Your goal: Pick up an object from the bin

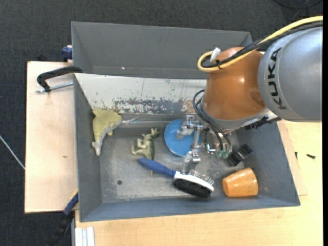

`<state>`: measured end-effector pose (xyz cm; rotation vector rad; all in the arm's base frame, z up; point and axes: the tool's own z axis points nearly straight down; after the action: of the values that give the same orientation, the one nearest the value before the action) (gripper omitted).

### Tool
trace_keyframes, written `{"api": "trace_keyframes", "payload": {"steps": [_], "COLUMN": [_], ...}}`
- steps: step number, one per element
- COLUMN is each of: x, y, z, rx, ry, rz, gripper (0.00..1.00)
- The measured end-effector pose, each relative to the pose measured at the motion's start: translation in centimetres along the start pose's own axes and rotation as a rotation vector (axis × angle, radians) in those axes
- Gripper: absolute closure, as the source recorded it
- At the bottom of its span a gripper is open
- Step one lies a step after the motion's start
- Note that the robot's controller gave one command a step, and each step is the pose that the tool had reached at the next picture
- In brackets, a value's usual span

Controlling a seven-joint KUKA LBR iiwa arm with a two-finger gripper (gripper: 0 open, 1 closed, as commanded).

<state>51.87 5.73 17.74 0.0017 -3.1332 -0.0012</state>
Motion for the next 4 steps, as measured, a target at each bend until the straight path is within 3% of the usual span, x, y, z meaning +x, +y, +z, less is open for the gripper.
{"api": "trace_keyframes", "payload": {"steps": [1,2,3,4], "x": [-5.2,-3.8,-4.7,-4.6], "y": [-3.9,-9.7,-2.6,-5.4], "z": [9.8,-3.0,6.5,9.9], "rx": [0.001,0.007,-0.003,0.002], "ry": [-0.011,-0.021,-0.003,-0.011], "rz": [-0.194,-0.462,-0.459,-0.594], "gripper": [0.00,0.00,0.00,0.00]}}
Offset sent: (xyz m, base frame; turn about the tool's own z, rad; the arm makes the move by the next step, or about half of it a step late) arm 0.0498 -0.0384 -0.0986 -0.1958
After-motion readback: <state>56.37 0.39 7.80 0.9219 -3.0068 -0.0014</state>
